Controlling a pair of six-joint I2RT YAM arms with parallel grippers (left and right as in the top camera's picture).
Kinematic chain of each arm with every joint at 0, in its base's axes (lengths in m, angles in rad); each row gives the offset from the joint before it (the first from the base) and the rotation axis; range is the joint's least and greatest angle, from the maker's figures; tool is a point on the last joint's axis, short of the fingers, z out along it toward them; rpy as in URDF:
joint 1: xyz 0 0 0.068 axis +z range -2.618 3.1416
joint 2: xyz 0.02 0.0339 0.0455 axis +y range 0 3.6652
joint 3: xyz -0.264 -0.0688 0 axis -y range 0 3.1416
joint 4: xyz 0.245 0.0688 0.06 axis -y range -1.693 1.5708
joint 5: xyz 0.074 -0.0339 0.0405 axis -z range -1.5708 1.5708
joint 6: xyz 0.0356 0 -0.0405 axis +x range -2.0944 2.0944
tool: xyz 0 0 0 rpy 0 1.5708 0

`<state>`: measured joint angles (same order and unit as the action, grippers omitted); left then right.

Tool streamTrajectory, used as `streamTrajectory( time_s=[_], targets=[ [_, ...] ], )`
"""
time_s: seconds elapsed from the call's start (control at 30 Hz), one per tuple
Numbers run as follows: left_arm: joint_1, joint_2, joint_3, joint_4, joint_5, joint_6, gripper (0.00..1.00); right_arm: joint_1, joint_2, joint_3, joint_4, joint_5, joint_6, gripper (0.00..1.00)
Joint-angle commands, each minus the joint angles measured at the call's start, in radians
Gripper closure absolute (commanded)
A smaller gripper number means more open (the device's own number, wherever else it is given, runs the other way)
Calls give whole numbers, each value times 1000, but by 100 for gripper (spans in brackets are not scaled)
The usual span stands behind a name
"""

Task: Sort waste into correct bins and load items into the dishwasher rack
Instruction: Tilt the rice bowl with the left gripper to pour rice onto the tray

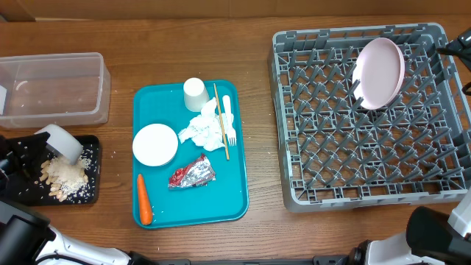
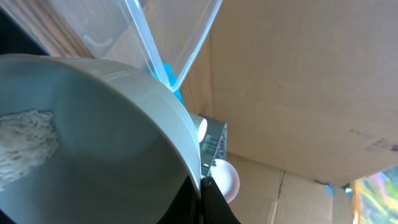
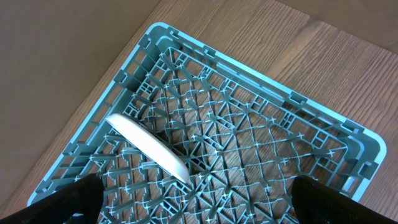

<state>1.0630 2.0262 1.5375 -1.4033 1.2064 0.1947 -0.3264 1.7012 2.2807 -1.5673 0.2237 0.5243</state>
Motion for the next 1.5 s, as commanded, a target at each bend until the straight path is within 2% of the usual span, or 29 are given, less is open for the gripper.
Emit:
streamTrajectory(
  time_s=[0.0,0.07,0.17,0.27,0.3,0.37,0.47,0.57,0.67,0.73,0.83,0.9,0.93,0.97,1.03,1.13,1.37,1.47],
  targets=[
    [6,14,-12,-6,54,58,96,0,7,-2,2,-1,7,0],
    [6,14,-12,2,27,24,96,0,7,-2,2,-1,7,0],
    [5,14,-12,-43,89,137,96,0,7,-2,2,-1,7,0],
    [6,18,-13,51,-92,-158,96,0,7,-2,2,-1,8,0],
    [6,18,-13,35,-65,-135,96,0,7,-2,2,-1,8,0],
    [6,18,-12,7,15,32,96,0,7,-2,2,-1,7,0],
    [6,27,-13,33,-53,-107,96,0,7,-2,2,-1,8,0],
    [5,27,-13,-8,26,41,96,0,7,-2,2,-1,8,0],
    [5,31,-13,23,-46,-79,96,0,7,-2,2,-1,7,0],
    [5,30,-13,8,18,19,96,0,7,-2,2,-1,8,0],
    [5,32,-13,20,35,8,96,0,7,-2,2,-1,7,0],
    [5,31,-13,-68,169,189,96,0,7,-2,2,-1,7,0],
    [5,32,-13,-93,188,247,96,0,7,-2,2,-1,7,0],
    [5,34,-13,-79,178,218,96,0,7,-2,2,-1,8,0],
    [4,35,-13,-26,105,43,96,0,7,-2,2,-1,7,0],
    [6,34,-13,-31,98,100,96,0,7,-2,2,-1,8,0],
    [6,38,-13,-64,69,75,96,0,7,-2,2,-1,8,0],
    [-3,38,-12,-106,69,133,96,0,7,-2,2,-1,8,0]
  ],
)
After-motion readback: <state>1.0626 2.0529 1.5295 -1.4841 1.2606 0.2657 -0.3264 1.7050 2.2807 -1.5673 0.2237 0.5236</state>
